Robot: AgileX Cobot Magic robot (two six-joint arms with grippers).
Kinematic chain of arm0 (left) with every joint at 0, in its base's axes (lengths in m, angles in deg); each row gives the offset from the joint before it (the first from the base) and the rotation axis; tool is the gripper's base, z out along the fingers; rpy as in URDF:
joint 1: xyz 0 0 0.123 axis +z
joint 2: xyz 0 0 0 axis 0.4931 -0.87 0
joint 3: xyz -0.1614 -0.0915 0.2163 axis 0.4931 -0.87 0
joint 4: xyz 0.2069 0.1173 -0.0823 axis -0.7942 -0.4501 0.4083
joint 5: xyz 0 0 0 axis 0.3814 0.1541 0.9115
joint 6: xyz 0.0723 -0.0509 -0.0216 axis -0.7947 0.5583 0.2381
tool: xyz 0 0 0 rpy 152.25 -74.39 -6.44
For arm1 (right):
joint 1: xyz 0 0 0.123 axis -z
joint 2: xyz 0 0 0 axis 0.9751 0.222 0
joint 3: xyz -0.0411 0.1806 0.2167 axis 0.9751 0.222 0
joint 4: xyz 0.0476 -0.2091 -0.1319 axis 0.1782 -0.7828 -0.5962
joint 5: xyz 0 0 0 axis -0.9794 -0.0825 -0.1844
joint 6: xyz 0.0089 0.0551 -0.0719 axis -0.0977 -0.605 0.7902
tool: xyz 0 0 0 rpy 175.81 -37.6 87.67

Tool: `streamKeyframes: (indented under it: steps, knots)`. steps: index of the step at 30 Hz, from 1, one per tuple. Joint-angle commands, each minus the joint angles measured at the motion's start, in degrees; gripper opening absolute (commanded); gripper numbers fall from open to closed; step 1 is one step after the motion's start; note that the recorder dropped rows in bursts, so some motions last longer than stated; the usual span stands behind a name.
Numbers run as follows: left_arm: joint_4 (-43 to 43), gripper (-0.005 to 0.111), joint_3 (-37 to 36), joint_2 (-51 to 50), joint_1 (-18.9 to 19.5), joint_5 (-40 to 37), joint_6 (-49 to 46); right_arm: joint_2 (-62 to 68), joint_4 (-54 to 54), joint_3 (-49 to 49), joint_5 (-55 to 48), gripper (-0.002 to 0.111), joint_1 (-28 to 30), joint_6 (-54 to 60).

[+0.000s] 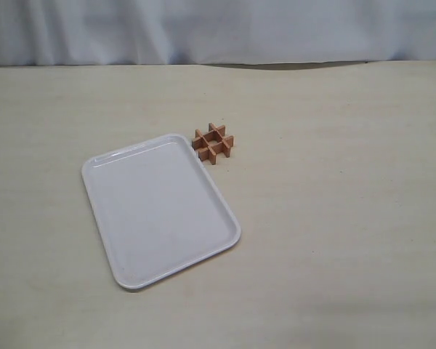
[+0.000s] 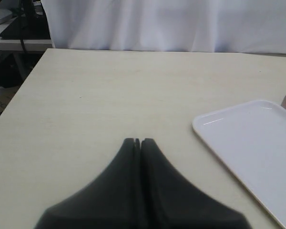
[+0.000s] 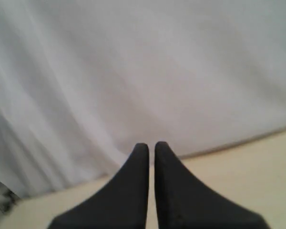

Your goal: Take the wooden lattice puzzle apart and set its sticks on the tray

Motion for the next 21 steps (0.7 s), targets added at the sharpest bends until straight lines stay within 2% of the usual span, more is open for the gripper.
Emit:
streamKeyframes:
  steps: [1,5,9,17,21]
  knots:
    - [0.01,0.0,-0.1,0.12,-0.47,0.98,-0.02,15.21,-10.44,-12.41,-26.31,0.005,-2.28,2.25]
    - [0.01,0.0,-0.1,0.12,-0.47,0.98,-0.02,26.5,-8.06,-20.46,-41.23,0.005,-8.73,15.25]
    - [0.01,0.0,-0.1,0.12,-0.47,0.98,-0.02,36.42,-1.19,-27.28,-48.71,0.005,-14.25,26.78]
    - [0.01,0.0,-0.1,0.12,-0.47,0.98,-0.02,47.89,8.95,-35.73,-45.33,0.005,-20.52,36.53]
    - [0.01,0.0,-0.1,0.12,-0.47,0.98,-0.02,54.26,24.25,-39.64,-41.23,0.004,-20.89,50.47]
